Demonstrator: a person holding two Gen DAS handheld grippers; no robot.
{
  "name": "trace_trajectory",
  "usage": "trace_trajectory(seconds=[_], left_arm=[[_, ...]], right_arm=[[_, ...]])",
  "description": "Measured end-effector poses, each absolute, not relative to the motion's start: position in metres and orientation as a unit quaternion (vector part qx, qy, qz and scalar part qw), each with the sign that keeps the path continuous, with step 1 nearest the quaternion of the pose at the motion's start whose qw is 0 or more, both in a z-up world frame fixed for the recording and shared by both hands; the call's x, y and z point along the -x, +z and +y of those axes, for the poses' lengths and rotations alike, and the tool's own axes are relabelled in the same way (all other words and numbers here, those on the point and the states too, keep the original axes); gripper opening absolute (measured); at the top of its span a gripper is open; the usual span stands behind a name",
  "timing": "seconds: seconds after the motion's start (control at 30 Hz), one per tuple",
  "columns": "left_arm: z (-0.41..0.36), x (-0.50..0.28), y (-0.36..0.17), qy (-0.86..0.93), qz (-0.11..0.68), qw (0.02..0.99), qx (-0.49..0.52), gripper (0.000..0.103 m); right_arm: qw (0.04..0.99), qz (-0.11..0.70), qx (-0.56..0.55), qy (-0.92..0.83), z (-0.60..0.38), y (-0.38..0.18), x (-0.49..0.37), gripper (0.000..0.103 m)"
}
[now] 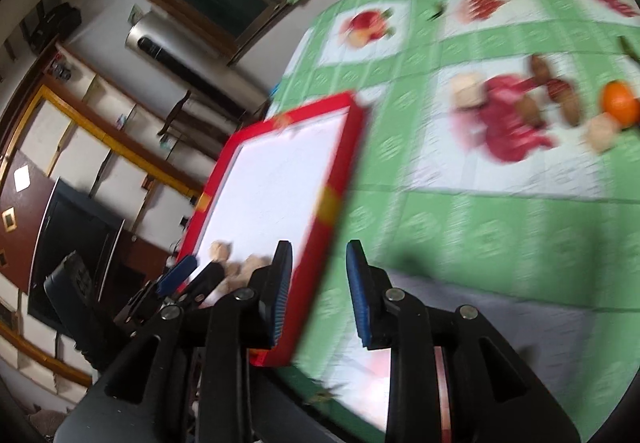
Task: Organize fruits
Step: 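Open the right gripper to drop the red date while the left gripper releases its item, then move both tools from the tray back over the fruit pile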
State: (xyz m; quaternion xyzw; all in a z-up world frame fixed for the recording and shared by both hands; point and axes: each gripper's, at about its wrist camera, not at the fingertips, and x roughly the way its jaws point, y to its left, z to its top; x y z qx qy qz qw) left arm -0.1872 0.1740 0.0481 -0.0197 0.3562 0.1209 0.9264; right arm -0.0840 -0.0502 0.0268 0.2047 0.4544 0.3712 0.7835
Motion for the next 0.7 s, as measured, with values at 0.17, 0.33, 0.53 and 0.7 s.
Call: trace_trajectory(seconds=[0.17, 0.33, 0.53, 0.7], left_arm=[[0.159, 0.185, 0.052, 0.1, 0.354, 0.93, 0.01, 0.063], [0.133, 0.181, 0.058, 0.065, 0.354, 0.933, -0.007, 0.065], [0.102, 0.179, 0.06, 0.024, 0.361, 0.932, -0.026, 0.067], [0.088, 0.175, 0.059, 0.01, 0.374, 0.927, -0.033, 0.067]], right_arm=[[0.822, 0.436, -0.211, 0.3, -0.114, 0.028, 0.07, 0.03], [0.848, 0.433, -0.2, 0.231, -0.163, 0.022, 0.064, 0.03], [0.863, 0.442, -0.17, 0.178, -0.184, 0.013, 0.034, 0.03], [0.87, 0.452, -0.112, 0.163, -0.171, 0.007, 0.009, 0.029]])
